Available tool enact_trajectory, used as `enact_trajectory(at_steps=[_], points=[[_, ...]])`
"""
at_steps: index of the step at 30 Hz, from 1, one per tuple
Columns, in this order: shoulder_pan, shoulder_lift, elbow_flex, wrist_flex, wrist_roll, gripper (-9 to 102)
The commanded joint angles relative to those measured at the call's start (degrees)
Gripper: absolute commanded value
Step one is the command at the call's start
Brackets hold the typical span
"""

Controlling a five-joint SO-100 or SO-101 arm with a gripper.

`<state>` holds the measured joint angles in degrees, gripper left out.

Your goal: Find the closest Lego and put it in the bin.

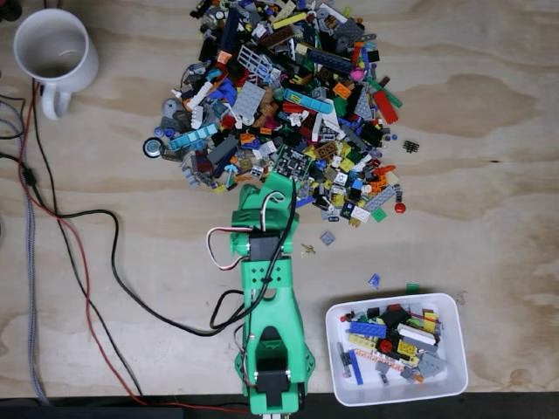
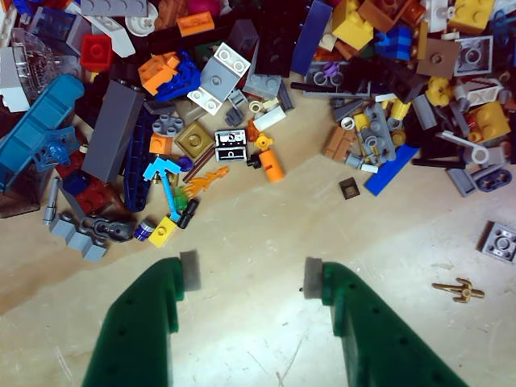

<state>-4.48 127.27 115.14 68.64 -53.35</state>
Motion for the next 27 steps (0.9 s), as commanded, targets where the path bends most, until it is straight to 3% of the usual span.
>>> enact_trajectory(at_steps=[1,14,18,27], points=[[0.5,2.5,-3.5,4.7,1.9,19],[-0.3,2.5,-3.6,5.1,2.3,18],[-0.6,0.0,-2.3,6.2,7.0,18],[13.1,-1.7,12.7,-3.8,4.1,18]])
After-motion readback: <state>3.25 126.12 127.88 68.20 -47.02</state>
